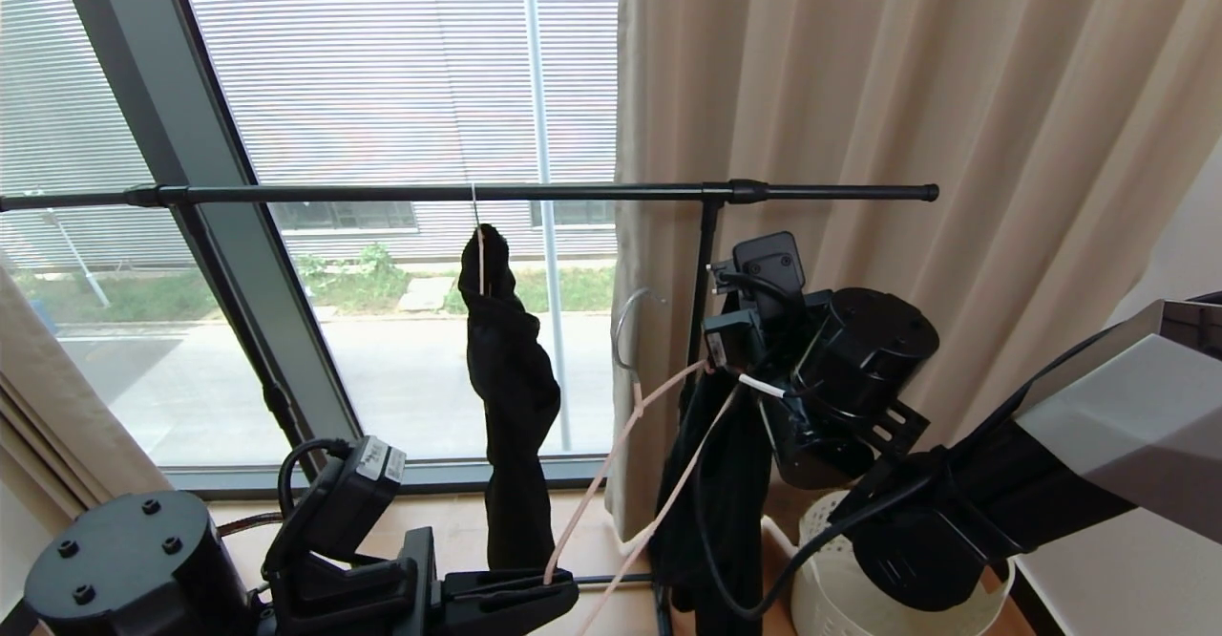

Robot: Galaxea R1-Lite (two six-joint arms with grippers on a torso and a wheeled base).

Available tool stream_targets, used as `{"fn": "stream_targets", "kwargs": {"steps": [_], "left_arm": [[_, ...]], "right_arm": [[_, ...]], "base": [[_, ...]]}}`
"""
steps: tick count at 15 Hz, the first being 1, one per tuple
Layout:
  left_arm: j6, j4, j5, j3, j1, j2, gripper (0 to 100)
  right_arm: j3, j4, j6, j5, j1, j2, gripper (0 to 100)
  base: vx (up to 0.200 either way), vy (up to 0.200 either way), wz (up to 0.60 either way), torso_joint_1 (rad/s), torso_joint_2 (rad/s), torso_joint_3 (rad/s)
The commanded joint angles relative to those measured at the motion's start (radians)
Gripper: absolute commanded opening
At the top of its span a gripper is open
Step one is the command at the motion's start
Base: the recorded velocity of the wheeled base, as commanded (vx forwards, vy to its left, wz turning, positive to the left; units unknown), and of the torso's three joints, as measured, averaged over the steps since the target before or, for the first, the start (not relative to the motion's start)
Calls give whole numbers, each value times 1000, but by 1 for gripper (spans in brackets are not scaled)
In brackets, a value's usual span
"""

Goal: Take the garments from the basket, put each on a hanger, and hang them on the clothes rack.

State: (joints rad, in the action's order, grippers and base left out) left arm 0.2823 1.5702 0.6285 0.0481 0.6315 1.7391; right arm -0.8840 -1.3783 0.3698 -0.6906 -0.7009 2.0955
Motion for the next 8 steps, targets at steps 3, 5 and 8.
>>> {"fn": "stream_targets", "kwargs": {"steps": [3, 5, 8], "left_arm": [[-3, 1, -4, 12, -9, 66, 0], [-5, 1, -9, 26, -16, 69, 0], [-18, 1, -52, 49, -30, 68, 0]], "right_arm": [[53, -1, -11, 0, -34, -42, 0], [85, -1, -20, -1, -62, -61, 0], [111, -8, -22, -3, -97, -66, 0]], "base": [[0, 0, 0, 0, 0, 0], [0, 0, 0, 0, 0, 0], [0, 0, 0, 0, 0, 0]]}}
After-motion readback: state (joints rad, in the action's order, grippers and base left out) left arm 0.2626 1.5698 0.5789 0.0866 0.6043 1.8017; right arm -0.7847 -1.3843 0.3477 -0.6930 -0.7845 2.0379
